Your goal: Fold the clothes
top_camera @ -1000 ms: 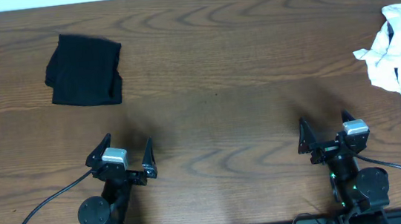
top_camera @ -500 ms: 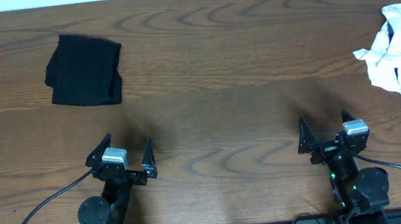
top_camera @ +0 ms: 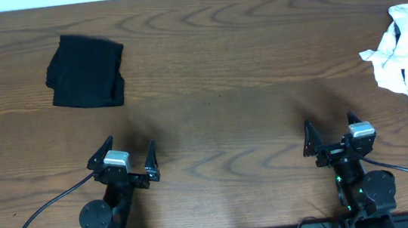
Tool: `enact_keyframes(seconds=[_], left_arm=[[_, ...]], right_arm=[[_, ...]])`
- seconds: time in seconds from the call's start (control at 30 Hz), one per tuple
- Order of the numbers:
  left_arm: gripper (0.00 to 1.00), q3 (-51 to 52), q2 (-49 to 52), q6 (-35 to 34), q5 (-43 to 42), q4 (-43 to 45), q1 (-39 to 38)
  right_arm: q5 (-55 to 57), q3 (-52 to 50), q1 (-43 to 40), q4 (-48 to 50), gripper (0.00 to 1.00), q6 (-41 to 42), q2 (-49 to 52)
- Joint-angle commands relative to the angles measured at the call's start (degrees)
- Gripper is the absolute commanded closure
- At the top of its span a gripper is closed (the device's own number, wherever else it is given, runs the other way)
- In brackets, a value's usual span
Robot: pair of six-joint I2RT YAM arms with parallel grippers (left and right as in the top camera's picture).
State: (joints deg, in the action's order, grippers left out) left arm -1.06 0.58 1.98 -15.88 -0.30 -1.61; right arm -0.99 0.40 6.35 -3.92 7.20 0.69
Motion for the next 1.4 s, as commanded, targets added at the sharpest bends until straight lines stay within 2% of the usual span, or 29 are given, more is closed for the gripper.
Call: enact_keyframes(seconds=[0.0,1.37], left_arm=[[0.02,0.85,-0.48,1.01,0.09,-2.23,-0.15],[0.02,0.81,-0.42,1.01,0.09,-2.25,-0.13]], right_arm=[[0.57,-0.09,0.37,-0.24,0.01,-0.42,-0.42],[2.49,-0.09,0.37,-0.24,0.01,-0.39,-0.31]])
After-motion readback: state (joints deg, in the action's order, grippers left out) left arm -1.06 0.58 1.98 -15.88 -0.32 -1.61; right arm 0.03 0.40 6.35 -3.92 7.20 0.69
